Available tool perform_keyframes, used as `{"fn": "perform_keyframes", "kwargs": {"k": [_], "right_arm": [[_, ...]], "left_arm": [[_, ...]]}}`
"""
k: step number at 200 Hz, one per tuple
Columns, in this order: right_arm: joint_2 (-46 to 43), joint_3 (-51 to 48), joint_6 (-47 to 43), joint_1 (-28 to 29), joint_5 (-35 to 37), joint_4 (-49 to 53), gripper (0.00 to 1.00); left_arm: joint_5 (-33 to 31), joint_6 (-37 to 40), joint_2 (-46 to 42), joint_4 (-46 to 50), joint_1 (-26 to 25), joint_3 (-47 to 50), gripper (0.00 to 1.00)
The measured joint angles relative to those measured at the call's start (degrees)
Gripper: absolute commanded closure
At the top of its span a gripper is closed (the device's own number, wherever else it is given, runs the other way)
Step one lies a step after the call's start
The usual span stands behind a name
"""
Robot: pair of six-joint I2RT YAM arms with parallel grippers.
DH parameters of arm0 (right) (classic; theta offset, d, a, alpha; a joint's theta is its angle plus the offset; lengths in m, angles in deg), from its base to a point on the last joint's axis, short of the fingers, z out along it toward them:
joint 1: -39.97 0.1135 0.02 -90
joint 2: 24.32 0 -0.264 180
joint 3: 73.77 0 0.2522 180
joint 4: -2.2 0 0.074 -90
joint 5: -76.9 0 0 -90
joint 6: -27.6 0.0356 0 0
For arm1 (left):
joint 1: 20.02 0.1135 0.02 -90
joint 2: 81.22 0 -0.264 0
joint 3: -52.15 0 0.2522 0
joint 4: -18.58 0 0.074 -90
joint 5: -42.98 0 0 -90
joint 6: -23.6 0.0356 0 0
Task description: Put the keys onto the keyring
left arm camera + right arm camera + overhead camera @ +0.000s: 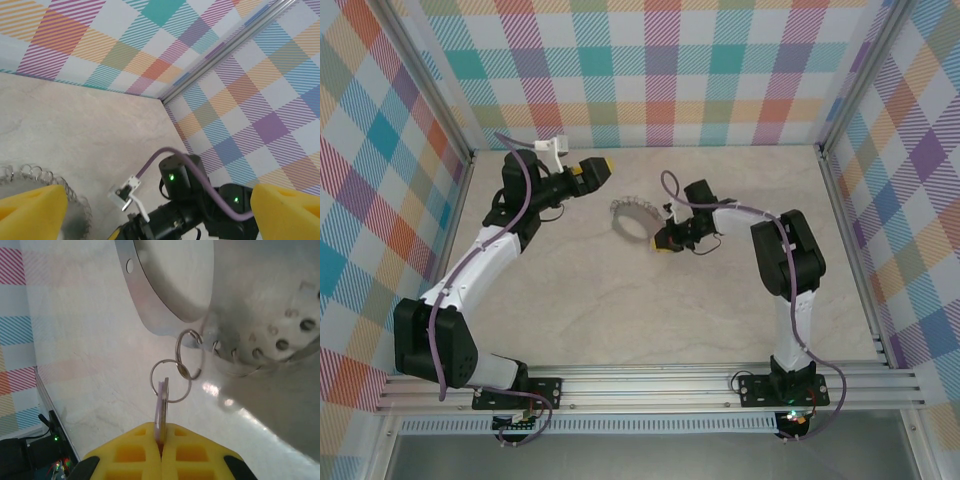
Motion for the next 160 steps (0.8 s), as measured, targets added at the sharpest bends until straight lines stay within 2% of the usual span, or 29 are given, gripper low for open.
{"fn": "perform_keyframes", "kwargs": {"k": [68, 76, 93, 123, 139, 148, 160], "right_arm": [[-2.7, -6.9, 3.1, 2.3, 1.1, -7.0, 1.0], [-3.1, -7.7, 3.1, 2.4, 1.1, -7.4, 0.91], [-5.5, -10.8, 3.8, 2.5, 1.1, -8.2, 0.62], [-15.1, -18.6, 4.3, 2.8, 1.5, -7.8, 0.3], [-22.0, -20.3, 4.3, 2.8, 2.4, -5.7, 0.07], [-26.0, -20.5, 4.3, 2.5, 3.0, -4.8, 0.0], [-31.2, -20.5, 3.7, 2.0, 3.6, -3.8, 0.0]], "left_arm": [[0.9, -1.3, -0.4, -0.2, 0.0, 1.7, 0.06], [1.3, -1.5, -0.4, -0.2, 0.0, 1.7, 0.05], [2.2, -1.6, -0.3, -0.2, 0.0, 1.7, 0.05], [3.7, -1.5, -0.3, -0.2, 0.0, 1.8, 0.04], [4.4, -1.4, -0.4, -0.2, 0.0, 2.3, 0.0], [4.5, -1.3, -0.5, -0.1, 0.0, 2.7, 0.0], [4.8, -1.0, -1.1, 0.4, 0.0, 3.3, 0.0]]}}
